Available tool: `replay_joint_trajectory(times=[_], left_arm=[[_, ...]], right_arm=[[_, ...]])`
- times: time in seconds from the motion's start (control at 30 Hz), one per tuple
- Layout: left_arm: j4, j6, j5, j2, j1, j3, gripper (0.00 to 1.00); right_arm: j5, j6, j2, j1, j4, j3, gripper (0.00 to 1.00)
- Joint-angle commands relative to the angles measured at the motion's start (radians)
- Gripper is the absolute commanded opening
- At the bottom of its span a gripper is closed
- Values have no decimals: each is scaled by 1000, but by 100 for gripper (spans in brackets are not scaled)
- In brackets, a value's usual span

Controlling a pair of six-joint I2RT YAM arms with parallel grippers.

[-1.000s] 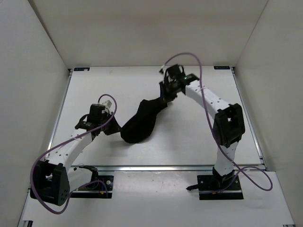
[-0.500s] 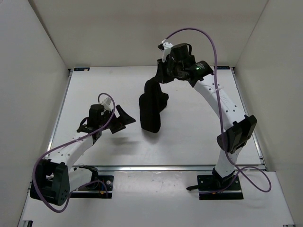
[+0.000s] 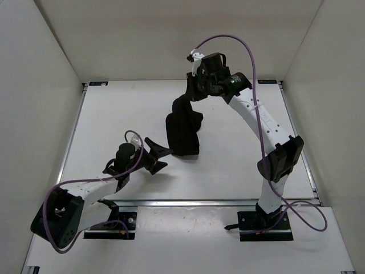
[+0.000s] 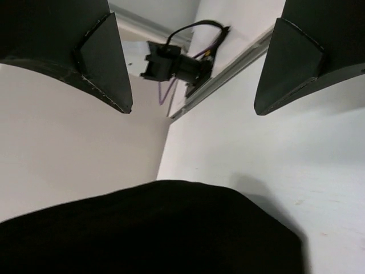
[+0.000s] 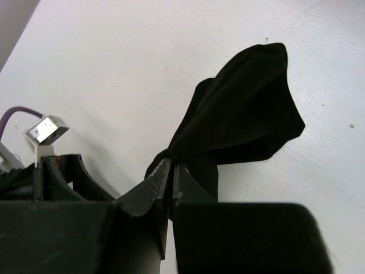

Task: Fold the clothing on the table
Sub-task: Flatten the skirt out

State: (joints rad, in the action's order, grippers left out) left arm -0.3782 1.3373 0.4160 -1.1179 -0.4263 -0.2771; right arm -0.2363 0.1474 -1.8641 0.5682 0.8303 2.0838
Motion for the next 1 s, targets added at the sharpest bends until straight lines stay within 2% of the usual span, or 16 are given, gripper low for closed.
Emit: replay_joint_trajectory(times=[0.0,0.17,0.33,0.43,0.47,0.57,0.67,0.73,0.9,0.97], left_arm=[[-148,160,-152,33,-70,10,99],[-215,232,-301,-29,-158,-10,93],[-275,260,-299,-213,-221,-65,90],[-240,194,-293,-299,-244,-144,88],[-220,177,-299,-324,-246,-175,88],[-162,97,-310,-352,-243,-240,88],[-143,85,-303,-381,-239,-267,88],[-140,66,-299,-394,-239,-286,88],[-130,-6,-281,-404,-204,-321,90],[-113,-77,-272,-382,-183,-330,91]], right_arm=[[43,-20,55,1,-34,19,0],[55,-3,89,-21,-48,-57,0],[84,-3,146,-36,-77,-125,0],[115,-6,203,-56,-100,-226,0],[121,-6,226,-77,-111,-249,0],[141,30,308,-154,-147,-457,0],[109,52,402,-252,-191,-614,0],[83,54,440,-312,-192,-652,0],[58,-26,450,-298,-195,-604,0],[52,-49,405,-275,-166,-465,0]])
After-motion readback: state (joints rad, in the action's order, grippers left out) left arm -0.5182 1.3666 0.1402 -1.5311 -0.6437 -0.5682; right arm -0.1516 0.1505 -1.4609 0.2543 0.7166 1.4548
